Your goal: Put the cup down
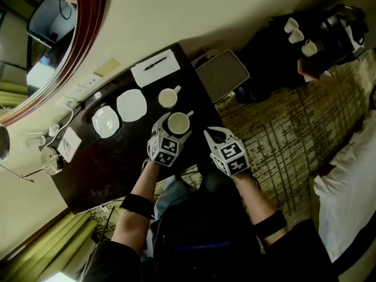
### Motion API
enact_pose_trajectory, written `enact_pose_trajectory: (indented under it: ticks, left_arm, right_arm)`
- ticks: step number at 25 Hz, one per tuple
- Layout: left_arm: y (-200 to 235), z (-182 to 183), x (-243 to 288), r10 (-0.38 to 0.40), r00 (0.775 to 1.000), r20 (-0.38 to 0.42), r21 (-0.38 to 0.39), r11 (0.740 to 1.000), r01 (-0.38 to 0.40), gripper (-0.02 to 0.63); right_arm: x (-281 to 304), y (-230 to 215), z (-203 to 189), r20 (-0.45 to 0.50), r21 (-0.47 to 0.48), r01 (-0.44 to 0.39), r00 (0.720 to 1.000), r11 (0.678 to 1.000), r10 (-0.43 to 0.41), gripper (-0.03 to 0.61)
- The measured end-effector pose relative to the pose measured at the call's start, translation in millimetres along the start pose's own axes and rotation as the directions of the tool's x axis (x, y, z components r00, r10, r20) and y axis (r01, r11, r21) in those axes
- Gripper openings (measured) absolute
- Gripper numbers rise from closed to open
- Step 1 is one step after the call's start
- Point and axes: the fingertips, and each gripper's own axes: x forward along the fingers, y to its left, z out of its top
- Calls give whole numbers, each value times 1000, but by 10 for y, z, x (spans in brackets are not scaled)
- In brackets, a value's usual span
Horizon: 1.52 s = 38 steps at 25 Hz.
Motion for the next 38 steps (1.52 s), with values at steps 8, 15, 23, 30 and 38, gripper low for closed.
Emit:
enact_pose_trajectory:
  ticks: [8,15,23,30,38]
  left_arm:
    - [14,-147,155,12,999,-34,-8,1000,-12,419]
    - [-7,-248,216,19,1000,-18,-25,999,-20,420]
    - [-50,-231,160,15,999,-35,-26,1000,-16,522]
    - [-59,12,-244,4,1000,-10,15,1000,-4,520]
    - [119,266,-1062,150,984,91,-20,989,-149,297]
  right_arm:
    - [22,-92,3,-8,-6,-4,1000,1000,4,0]
    - [35,-123,7,-10,-1,-3,1000,1000,3,0]
    - [2,-129,3,-1,12,11,1000,1000,-11,0]
    - [-37,-49,140,45,17,30,999,999,-31,0]
    - [-113,76,285,102,25,59,993,998,-61,0]
